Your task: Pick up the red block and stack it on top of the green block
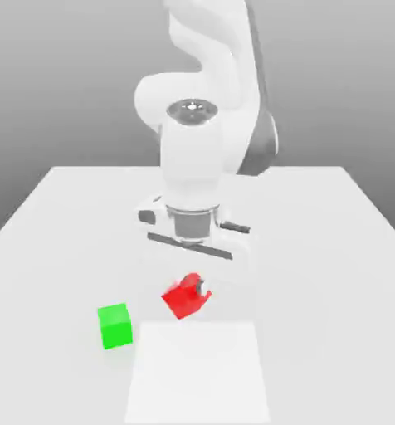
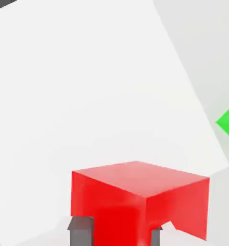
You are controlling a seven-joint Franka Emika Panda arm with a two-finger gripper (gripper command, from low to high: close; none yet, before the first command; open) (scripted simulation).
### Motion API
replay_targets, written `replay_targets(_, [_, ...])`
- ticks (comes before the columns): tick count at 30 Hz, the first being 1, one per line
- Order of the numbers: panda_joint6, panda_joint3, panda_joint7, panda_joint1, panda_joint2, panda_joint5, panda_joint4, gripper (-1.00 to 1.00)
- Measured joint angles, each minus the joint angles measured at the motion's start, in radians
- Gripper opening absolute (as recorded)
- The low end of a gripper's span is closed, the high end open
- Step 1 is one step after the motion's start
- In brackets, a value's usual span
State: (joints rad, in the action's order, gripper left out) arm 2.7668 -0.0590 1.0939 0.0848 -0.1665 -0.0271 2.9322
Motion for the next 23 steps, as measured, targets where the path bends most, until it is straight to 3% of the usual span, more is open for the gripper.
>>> replay_targets(6, [-0.082, -0.141, -0.222, 0.115, -0.039, -0.064, -0.045, -1.0])
replay_targets(13, [0.102, -0.17, -0.338, 0.097, 0.164, 0.036, -0.061, -1.0])
replay_targets(14, [0.135, -0.159, -0.359, 0.1, 0.199, 0.065, -0.062, 1.0])
replay_targets(20, [0.151, -0.154, -0.368, 0.108, 0.216, 0.079, -0.063, 1.0])
replay_targets(23, [0.094, -0.158, -0.334, 0.118, 0.155, 0.029, -0.061, 1.0])
